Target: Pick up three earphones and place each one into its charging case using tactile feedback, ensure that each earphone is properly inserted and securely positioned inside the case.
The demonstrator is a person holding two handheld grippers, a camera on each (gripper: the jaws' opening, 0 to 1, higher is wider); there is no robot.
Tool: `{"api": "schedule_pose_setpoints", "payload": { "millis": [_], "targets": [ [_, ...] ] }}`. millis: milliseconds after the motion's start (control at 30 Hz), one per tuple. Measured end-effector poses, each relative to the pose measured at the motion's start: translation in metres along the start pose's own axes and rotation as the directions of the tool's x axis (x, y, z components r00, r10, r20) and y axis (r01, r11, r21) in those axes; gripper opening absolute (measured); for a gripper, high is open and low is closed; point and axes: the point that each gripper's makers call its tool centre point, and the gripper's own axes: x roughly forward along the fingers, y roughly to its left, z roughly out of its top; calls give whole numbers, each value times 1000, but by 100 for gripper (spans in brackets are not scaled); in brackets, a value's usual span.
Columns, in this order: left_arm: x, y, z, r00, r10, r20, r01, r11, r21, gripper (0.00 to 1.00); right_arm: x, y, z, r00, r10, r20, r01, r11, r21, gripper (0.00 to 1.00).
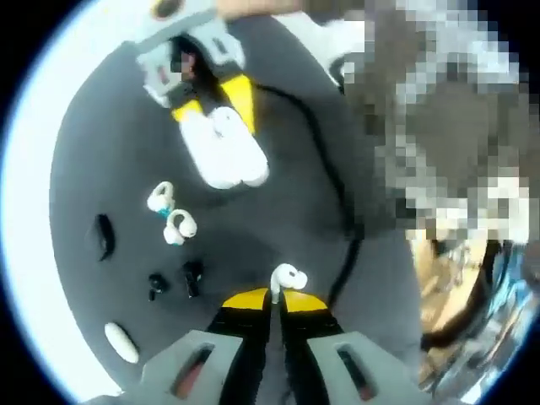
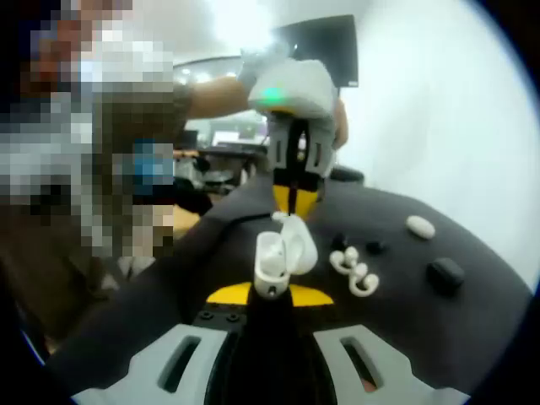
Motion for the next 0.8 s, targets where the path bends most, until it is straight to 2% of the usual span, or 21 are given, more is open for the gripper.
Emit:
{"api": "schedule_pose_setpoints", "payload": {
  "millis": [67, 133, 200, 233, 267, 333, 367, 400, 433, 500, 533, 567, 600, 633, 700, 733, 767, 800],
  "targets": [
    [-2, -2, 1, 1000, 0, 14, 0, 1000, -29, 3, 0, 0, 0, 1000, -1, 0, 1, 1000, -2, 17],
    [-4, -1, 1, 999, 28, 19, -27, 997, -78, 3, 0, 0, 0, 1000, -2, 0, 2, 1000, -2, 17],
    [-5, 3, -3, 997, 73, -1, -72, 989, -132, 3, 0, 0, 0, 1000, -2, 0, 2, 1000, 0, 17],
    [-4, 2, -4, 997, 76, -4, -76, 983, -169, 3, 0, -1, 0, 1000, -2, 0, 2, 1000, 0, 17],
    [-3, 1, -6, 997, 79, -11, -79, 969, -232, 3, 0, -1, 0, 1000, -2, 1, 2, 1000, 0, 17],
    [-1, -3, -9, 998, 64, -14, -65, 929, -363, 3, 0, -1, -1, 1000, -2, 2, 2, 1000, 3, 17],
    [-1, -4, -10, 998, 67, -22, -70, 902, -426, 3, 0, -1, -1, 1000, -2, 2, 2, 1000, 2, 17],
    [-1, -6, -9, 998, 54, -21, -58, 890, -452, 3, 0, -1, -1, 1000, -3, 2, 3, 1000, 2, 17],
    [0, -8, -9, 999, 48, -22, -53, 866, -497, 3, 0, -1, -1, 1000, -4, 2, 4, 1000, 2, 17],
    [0, -5, -13, 995, 77, -64, -100, 757, -646, 3, 0, -1, -1, 1000, -5, 1, 5, 1000, 0, 17],
    [0, -3, -11, 995, 89, -54, -101, 699, -708, 3, 0, -2, -1, 1000, -6, 2, 6, 1000, -1, 17],
    [0, -2, -7, 995, 100, -29, -87, 650, -755, 3, 0, -2, -1, 1000, -6, 2, 6, 1000, 0, 17],
    [0, -2, -2, 995, 102, -1, -66, 634, -771, 3, 0, -2, -1, 1000, -7, 2, 7, 1000, 0, 17],
    [0, -4, 3, 994, 107, 22, -51, 630, -775, 3, 0, -2, -1, 1000, -8, 2, 8, 1000, -2, 17],
    [0, -7, 3, 993, 116, 3, -62, 555, -829, 3, 0, -2, -1, 1000, -10, 3, 10, 1000, -2, 17],
    [0, -7, 3, 992, 128, 0, -68, 528, -846, 3, 0, -2, -1, 1000, -10, 3, 10, 1000, -1, 17],
    [0, -7, 3, 991, 135, -2, -71, 507, -859, 3, 0, -3, -1, 1000, -10, 3, 10, 1000, 0, 17],
    [1, -8, 1, 991, 131, -10, -75, 503, -861, 3, 0, -3, -1, 1000, -11, 4, 11, 1000, -1, 17]
  ]
}}
